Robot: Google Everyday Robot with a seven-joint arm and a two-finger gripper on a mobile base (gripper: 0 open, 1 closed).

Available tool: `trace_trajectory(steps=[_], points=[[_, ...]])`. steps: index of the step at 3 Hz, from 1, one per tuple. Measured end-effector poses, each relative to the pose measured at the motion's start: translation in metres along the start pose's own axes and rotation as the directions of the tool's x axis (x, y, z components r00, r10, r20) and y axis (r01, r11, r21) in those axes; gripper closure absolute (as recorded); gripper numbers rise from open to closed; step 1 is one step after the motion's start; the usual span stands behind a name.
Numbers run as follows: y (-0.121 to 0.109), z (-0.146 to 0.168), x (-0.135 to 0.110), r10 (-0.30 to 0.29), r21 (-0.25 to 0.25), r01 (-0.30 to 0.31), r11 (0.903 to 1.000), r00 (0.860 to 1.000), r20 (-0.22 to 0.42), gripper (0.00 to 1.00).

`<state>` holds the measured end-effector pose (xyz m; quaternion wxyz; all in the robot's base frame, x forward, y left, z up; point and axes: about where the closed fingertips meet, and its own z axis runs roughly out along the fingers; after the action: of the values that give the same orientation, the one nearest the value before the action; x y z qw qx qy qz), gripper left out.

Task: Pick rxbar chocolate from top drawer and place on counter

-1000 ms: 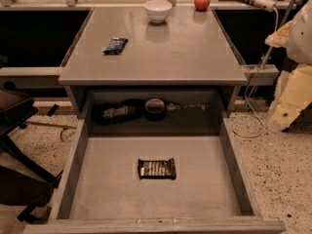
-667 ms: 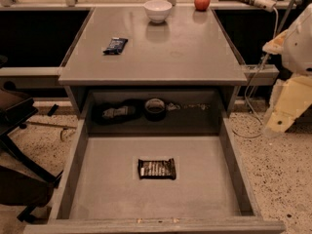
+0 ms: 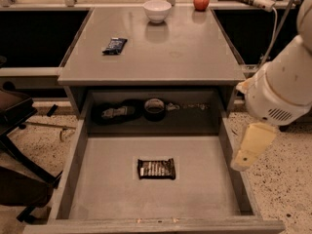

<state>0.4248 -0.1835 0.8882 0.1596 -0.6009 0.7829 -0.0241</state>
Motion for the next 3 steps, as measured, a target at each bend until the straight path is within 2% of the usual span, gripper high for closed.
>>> trace_trajectory(steps=[1, 2, 3], points=[[0.025, 0.051, -0.006, -0.013, -0.060, 0.016, 0.9980, 0.999, 0.045, 0.00], [0.025, 0.051, -0.006, -0.014, -0.060, 0.016, 0.9980, 0.999, 0.045, 0.00], [0.032, 0.081, -0.024, -0.029, -0.083, 0.034, 0.9960, 0.998, 0.053, 0.00]])
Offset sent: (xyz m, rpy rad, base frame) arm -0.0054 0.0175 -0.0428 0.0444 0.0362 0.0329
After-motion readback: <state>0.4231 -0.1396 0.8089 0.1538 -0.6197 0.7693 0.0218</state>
